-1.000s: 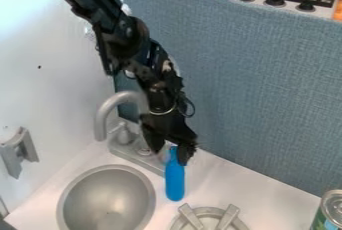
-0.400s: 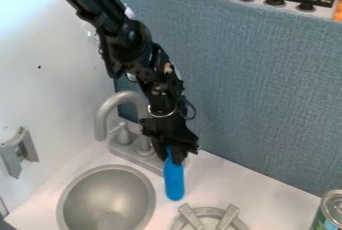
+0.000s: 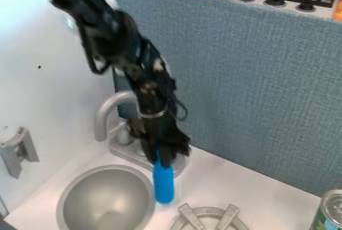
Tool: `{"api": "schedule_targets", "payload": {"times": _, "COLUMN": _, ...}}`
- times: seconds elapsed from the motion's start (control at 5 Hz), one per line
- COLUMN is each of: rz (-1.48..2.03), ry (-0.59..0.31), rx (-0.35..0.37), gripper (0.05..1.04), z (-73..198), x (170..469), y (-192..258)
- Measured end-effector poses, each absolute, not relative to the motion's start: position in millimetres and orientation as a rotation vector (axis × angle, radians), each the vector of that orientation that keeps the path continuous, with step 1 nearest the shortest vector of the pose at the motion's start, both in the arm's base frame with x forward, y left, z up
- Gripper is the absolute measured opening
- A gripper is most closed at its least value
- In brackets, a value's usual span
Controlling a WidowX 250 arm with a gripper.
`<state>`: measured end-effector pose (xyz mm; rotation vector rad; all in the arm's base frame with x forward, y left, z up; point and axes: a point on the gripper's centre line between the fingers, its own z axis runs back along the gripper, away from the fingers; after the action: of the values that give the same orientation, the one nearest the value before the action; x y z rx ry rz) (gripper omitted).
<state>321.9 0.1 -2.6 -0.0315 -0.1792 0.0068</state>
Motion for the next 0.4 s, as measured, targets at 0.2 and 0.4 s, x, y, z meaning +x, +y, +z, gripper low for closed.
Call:
{"api": "schedule_targets", "payload": {"times": 0.2, "rz": 0.02, "ry": -0.214, "rx": 0.057, "gripper": 0.339, "z": 34, "x": 303, "y": -18}}
{"api": "schedule_targets", "payload": {"times": 0.4, "rz": -0.02, "ry": -0.23, "rx": 0.066, "gripper": 0.339, "z": 47, "x": 293, "y": -39}}
